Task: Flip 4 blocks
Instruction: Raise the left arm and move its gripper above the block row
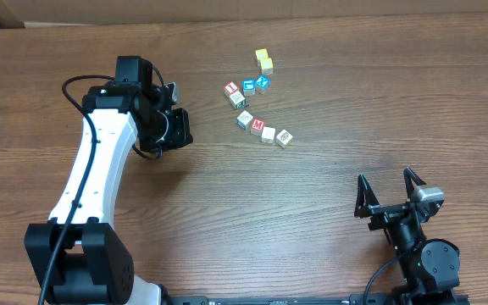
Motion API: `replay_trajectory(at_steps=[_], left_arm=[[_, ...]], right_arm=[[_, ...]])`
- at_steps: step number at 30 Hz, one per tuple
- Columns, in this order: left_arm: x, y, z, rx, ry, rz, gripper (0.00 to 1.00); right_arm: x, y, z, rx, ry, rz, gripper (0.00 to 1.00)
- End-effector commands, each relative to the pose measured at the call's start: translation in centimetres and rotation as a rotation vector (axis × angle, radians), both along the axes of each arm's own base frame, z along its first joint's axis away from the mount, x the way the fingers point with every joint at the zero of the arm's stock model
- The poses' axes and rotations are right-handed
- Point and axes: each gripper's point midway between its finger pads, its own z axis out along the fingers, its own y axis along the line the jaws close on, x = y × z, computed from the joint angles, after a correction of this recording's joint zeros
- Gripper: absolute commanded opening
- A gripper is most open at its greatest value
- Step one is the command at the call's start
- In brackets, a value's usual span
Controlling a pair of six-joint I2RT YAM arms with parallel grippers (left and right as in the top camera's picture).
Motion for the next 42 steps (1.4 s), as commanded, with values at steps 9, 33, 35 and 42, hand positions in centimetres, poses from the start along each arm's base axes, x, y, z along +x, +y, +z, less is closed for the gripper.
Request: replay_trajectory(at_steps=[9,33,35,42], left_arm=[[0.3,0.1,0.2,0.025,-0.015,-0.003,0.04],[0.1,0.1,0.1,0.025,-0.006,-0.004,0.11],[0.1,0.1,0.1,0.025,-0.006,-0.004,0.1],[0.1,0.1,0.1,0.026,-0.008,-0.011,0.05]], right_arm=[[0.0,0.0,-0.2,-0.003,-0.005,0.003,1.0],[0.0,0.0,-0.2,-0.003,-0.005,0.003,1.0],[0.0,0.0,-0.2,-0.003,-0.005,0.003,1.0],[0.0,0.0,1.6,0.011,-0.077,0.003,1.0]])
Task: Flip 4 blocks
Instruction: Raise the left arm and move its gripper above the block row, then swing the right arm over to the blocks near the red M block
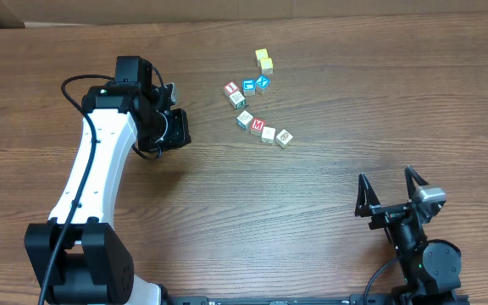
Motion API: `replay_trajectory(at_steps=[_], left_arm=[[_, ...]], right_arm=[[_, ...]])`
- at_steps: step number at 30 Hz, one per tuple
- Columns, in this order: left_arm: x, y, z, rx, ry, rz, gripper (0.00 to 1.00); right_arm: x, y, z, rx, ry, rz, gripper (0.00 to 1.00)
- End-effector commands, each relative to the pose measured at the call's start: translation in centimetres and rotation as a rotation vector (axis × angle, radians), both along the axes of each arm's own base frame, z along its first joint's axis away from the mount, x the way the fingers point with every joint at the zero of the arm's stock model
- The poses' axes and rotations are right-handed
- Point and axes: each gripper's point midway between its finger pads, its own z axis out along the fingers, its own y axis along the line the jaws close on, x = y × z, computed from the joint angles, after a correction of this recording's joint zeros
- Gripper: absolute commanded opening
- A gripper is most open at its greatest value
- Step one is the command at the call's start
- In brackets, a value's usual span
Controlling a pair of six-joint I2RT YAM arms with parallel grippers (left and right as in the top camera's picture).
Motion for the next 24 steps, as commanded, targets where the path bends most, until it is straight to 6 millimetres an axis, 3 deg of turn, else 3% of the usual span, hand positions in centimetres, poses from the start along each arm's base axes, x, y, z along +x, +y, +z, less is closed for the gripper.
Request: replay_trajectory(at_steps=[1,14,18,22,24], left_arm=[[0.1,-0.2,0.2,0.007,-0.009,-0.014,0.05],[0.3,-0.2,0.3,0.007,-0.015,-0.014,0.07],[0.2,-0.2,0.2,0.007,-0.011,-0.014,0.08],[0.2,-0.2,0.2,0.007,-0.012,-0.014,0.2],[0.2,-0.2,0.2,0.007,-0.013,-0.014,0.35]], right_arm=[[0.0,0.1,0.8,0.005,-0.045,0.005,1.0],[-0.4,1.3,1.0,0.041,-0.038,0.078,1.0],[-0.8,1.2,2.8,0.106,-0.025,0.078,1.0],[-1.4,0.5,5.4,0.102,0.01,0.047,1.0],[-1.5,0.3,7.0,0.097,0.043,0.034,1.0]])
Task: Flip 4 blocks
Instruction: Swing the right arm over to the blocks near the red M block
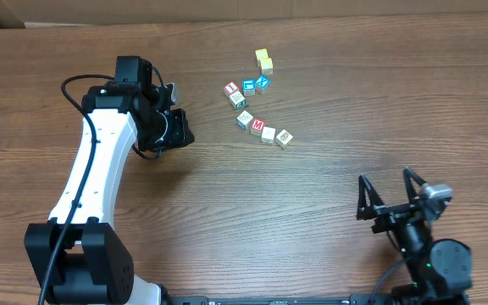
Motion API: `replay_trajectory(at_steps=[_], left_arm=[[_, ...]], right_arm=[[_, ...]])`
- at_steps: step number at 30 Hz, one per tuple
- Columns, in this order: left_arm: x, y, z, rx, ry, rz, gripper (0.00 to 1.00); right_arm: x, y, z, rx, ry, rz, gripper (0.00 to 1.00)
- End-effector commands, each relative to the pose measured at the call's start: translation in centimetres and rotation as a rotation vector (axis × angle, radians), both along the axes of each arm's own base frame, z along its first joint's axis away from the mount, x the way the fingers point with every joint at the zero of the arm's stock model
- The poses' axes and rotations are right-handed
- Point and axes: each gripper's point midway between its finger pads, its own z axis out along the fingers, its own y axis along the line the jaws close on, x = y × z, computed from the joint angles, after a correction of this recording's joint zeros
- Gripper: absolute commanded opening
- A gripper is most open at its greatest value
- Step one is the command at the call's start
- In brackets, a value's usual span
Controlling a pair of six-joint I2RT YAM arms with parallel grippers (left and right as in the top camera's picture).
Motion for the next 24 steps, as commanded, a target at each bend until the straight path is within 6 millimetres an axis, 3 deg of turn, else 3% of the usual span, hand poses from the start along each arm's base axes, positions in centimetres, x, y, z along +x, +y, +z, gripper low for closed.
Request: replay_trajectory(at_steps=[1,7,13,20,22,24], left_arm=[[0.2,-0.2,0.2,0.005,-0.01,-0.007,0.44],[0.2,-0.2,0.2,0.005,-0.01,-0.007,0.85],[0.3,-0.2,0.3,0.005,-0.016,-0.007,1.0],[0.8,-0.2,0.4,0.005,-0.035,-0.007,1.0],[0.8,-0.2,0.4,0.005,-0.035,-0.007,0.84],[0.8,-0.2,0.4,0.005,-0.035,-0.007,0.57]], right_arm=[[-0.6,-0.4,5.4,0.025,-0.034,-0.019,1.0],[0.3,0.5,10.3,0.025,0.079,0.023,1.0],[3.0,3.9,13.6,0.063,0.21,0.181,1.0],[7.5,8.3,12.8,0.098,0.518,0.377,1.0],[9.1,9.2,11.8,0.112,0.641,0.402,1.0],[10.6,9.7,10.6,0.119,0.743,0.405,1.0]])
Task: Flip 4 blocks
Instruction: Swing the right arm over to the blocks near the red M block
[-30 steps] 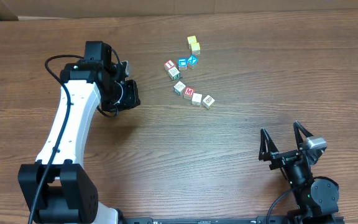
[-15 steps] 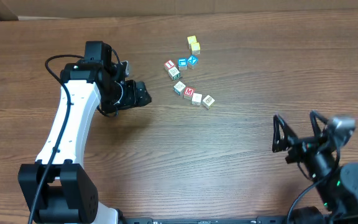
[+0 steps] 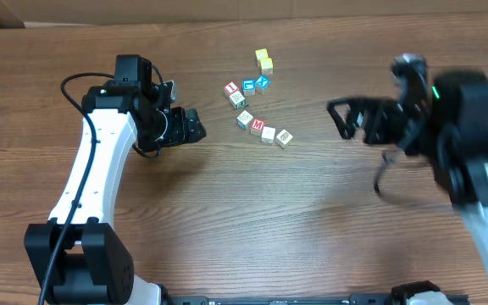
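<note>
Several small letter blocks lie in a loose cluster at the table's far middle: a yellow pair (image 3: 263, 58), a red one (image 3: 231, 87), two blue ones (image 3: 249, 85), a red M block (image 3: 257, 125) and a pale one (image 3: 284, 137) at the near end. My left gripper (image 3: 195, 129) points right toward them, about a hand's width left of the cluster; its jaws show only as a dark mass. On the other side my right gripper (image 3: 339, 119) is blurred by motion, open, with its fingers pointing left at the cluster and nothing between them.
The wooden table (image 3: 244, 220) fills the view. The white left arm (image 3: 91, 169) runs up the left side from its base at the near edge. A cardboard edge shows at the far left corner.
My right arm has gone from resting at the near right corner to up at mid-right, fingers aimed at the blocks. The left gripper has reached slightly further right. No block has moved.
At all three earlier moments my right gripper rested open at the near right corner and the left one hovered left of the cluster. Now the right arm is raised near the blocks, the left is slightly closer, and the blocks lie where they were.
</note>
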Motion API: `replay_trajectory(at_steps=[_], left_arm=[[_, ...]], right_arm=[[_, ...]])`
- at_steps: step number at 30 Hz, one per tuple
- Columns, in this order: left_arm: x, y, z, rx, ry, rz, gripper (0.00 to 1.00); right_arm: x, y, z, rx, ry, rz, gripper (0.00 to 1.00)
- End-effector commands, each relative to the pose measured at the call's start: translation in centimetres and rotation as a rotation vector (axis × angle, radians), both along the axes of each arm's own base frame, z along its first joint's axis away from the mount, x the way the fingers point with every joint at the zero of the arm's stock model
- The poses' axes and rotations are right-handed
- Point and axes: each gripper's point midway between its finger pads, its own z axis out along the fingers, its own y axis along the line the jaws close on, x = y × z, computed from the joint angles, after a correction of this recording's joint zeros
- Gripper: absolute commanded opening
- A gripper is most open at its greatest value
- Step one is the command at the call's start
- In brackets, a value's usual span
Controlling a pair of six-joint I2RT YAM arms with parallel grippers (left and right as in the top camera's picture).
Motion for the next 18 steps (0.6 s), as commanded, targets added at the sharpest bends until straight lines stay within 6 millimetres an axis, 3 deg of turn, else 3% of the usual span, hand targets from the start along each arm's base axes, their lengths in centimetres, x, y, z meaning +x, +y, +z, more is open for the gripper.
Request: replay_trajectory(at_steps=[1,2,6,8,11,14,18], left_arm=[[0.2,-0.3,0.3,-0.001,-0.011,-0.011,0.28],[0.2,-0.3,0.3,-0.001,-0.011,-0.011,0.04],[0.2,-0.3,0.3,-0.001,-0.014,-0.011,0.04],[0.4,-0.3,0.3,-0.001,-0.018,-0.011,0.04],[0.6,-0.3,0.4,-0.001,-0.03,-0.011,0.04],[0.8,-0.3,0.4,-0.002,-0.036,-0.011,0.04],[0.8,-0.3,0.4,-0.003,-0.036,-0.007,0.04]], right_arm=[[2.1,1.9,0.0,0.049,0.092,0.07,1.0],[3.0,2.4,-0.6,0.06,0.122,0.083,1.0],[4.7,5.1,-2.4,0.173,0.188,0.202,1.0],[5.7,5.5,-3.9,0.186,0.224,0.206,0.98],[6.3,6.0,-6.5,0.18,0.301,0.189,0.62],[6.8,6.4,-9.0,0.119,0.339,0.162,0.38],[7.0,6.3,-12.0,-0.011,0.402,0.03,0.3]])
